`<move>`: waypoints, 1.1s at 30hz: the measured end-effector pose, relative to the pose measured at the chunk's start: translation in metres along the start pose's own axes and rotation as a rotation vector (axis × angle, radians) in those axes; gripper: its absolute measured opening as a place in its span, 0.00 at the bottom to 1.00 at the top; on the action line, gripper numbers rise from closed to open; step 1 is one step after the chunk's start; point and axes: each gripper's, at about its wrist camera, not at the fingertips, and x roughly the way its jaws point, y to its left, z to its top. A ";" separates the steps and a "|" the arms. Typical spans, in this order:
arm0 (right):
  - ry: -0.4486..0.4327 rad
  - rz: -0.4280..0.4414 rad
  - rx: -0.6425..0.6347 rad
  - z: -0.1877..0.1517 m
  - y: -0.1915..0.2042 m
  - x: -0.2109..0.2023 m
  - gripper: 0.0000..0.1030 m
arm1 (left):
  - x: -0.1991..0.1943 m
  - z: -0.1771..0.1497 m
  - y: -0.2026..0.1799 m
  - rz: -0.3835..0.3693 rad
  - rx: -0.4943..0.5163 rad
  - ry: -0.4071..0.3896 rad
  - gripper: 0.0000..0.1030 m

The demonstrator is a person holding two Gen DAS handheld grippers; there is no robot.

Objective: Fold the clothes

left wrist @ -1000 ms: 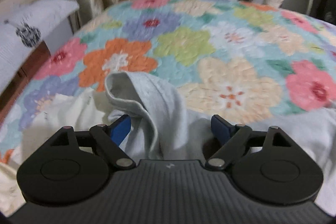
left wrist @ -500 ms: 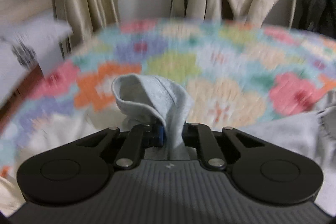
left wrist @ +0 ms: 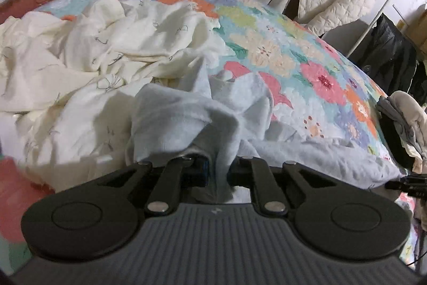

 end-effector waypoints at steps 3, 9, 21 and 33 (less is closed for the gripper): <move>-0.005 -0.057 0.055 -0.004 0.007 -0.001 0.18 | -0.011 0.006 -0.011 0.017 0.066 -0.027 0.13; 0.008 -0.029 0.048 0.009 0.017 -0.017 0.26 | -0.034 0.015 -0.002 -0.035 0.000 -0.021 0.16; -0.222 0.050 0.240 0.031 -0.006 -0.046 0.44 | -0.085 0.030 -0.006 -0.017 -0.020 -0.220 0.43; -0.048 0.232 0.106 0.069 0.043 0.026 0.61 | 0.100 0.062 0.015 0.031 0.096 0.238 0.50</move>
